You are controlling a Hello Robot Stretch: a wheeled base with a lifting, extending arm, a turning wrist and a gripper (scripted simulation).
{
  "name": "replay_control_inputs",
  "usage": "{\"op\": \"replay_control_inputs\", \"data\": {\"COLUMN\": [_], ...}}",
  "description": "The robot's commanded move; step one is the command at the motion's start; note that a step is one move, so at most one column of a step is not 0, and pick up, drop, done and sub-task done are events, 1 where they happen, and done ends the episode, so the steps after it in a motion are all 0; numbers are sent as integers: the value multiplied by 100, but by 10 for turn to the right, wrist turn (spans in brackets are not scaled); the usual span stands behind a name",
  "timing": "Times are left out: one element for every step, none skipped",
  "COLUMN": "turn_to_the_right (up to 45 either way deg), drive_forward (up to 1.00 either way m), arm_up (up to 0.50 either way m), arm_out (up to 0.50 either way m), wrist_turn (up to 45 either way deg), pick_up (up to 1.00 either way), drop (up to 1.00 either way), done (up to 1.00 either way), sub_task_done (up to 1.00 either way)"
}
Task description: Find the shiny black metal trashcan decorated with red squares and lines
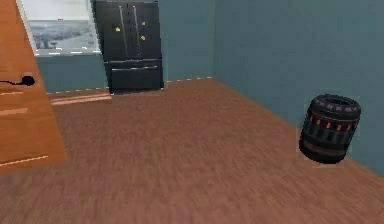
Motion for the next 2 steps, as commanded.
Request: {"op": "replay_control_inputs", "data": {"turn_to_the_right": [0,210], "drive_forward": [10,0], "arm_up": [0,0], "arm_out": [0,0], "wrist_turn": [0,0], "pick_up": [0,0], "drop": [0,0], "done": [0,0], "sub_task_done": [0,0]}}
